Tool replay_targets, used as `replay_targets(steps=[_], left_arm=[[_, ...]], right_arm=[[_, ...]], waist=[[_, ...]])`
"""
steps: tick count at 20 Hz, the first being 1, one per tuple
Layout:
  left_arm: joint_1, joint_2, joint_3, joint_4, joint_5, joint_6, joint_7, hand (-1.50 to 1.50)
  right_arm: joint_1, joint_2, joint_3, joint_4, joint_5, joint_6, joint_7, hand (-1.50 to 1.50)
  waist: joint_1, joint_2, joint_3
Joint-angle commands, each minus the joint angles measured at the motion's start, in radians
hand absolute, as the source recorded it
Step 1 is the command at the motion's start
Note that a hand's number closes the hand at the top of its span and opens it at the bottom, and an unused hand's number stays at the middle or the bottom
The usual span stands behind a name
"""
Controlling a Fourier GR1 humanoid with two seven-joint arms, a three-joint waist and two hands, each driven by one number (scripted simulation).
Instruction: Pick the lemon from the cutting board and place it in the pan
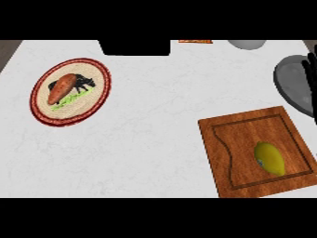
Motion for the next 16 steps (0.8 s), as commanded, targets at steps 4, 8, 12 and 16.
replay_targets(steps=[4, 8, 12, 16], left_arm=[[-0.044, -0.128, -0.065, -0.06, 0.123, -0.104, 0.068, 0.0], [-0.06, -0.237, -0.128, -0.1, 0.226, -0.168, 0.159, 0.0], [-0.013, -0.228, -0.103, -0.11, 0.265, -0.19, 0.169, 0.0], [-0.078, -0.194, -0.073, -0.117, 0.298, -0.229, 0.221, 0.0]], right_arm=[[-0.076, -0.001, 0.04, -0.071, -0.25, 0.417, -0.065, 1.5], [0.009, -0.177, 0.061, -0.001, -0.147, 0.619, -0.163, 1.5], [0.147, -0.329, -0.066, 0.037, -0.073, 0.798, -0.482, -1.5], [0.174, -0.432, -0.146, 0.223, 0.082, 0.852, -0.713, -1.5]], waist=[[-0.005, 0.032, 0.001], [-0.034, 0.039, 0.002], [-0.047, 0.031, 0.003], [-0.027, 0.037, 0.001]])
